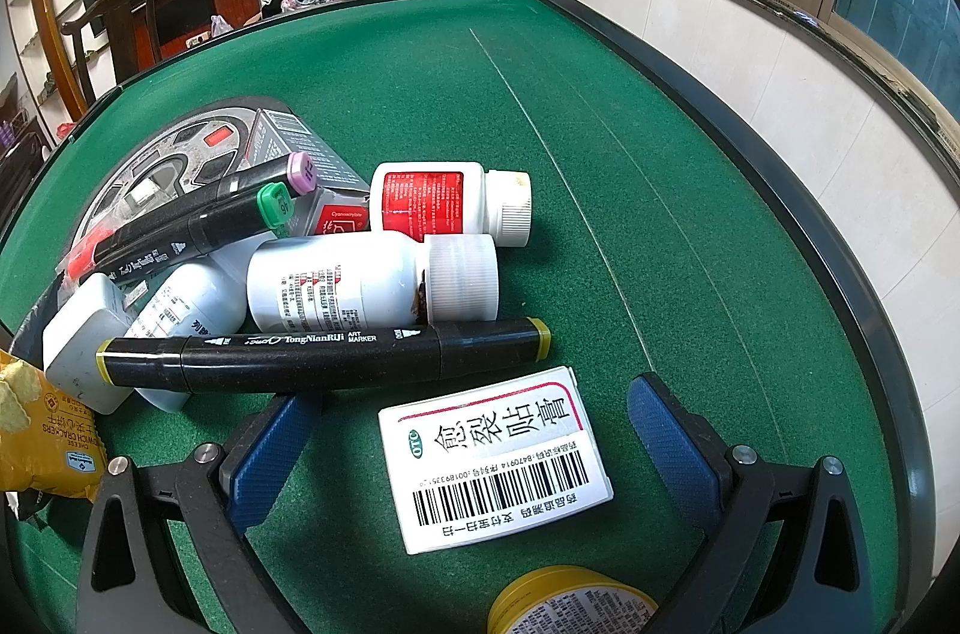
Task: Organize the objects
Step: 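Grasp the black snack bag from the pile with the left tool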
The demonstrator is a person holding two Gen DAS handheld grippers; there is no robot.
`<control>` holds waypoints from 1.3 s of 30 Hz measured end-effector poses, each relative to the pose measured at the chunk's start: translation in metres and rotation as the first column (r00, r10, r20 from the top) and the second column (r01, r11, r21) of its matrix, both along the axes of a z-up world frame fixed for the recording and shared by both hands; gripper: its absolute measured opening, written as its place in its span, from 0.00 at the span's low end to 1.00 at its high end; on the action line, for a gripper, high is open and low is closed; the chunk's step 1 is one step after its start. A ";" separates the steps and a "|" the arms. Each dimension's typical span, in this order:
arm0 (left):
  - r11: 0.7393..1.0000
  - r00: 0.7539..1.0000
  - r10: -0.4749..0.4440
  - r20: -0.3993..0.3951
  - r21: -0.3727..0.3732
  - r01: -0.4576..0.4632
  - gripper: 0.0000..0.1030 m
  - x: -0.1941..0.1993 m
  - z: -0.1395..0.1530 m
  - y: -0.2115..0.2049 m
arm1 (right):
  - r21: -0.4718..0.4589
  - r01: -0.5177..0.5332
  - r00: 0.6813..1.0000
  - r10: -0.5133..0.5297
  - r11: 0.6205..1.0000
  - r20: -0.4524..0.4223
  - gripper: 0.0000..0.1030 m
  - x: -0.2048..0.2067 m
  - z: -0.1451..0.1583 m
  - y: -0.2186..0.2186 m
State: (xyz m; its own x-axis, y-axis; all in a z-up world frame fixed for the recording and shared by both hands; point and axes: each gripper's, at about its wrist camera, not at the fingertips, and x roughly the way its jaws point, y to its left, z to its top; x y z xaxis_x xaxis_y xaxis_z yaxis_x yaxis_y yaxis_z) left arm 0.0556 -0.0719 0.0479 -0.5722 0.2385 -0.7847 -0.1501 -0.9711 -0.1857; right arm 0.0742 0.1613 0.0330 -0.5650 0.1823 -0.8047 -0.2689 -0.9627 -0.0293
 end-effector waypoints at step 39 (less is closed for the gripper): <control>0.991 0.998 0.064 -0.017 0.121 -0.062 0.39 -0.027 -0.003 0.012 | 0.000 0.000 1.000 0.000 1.000 0.000 1.00 0.001 -0.002 -0.007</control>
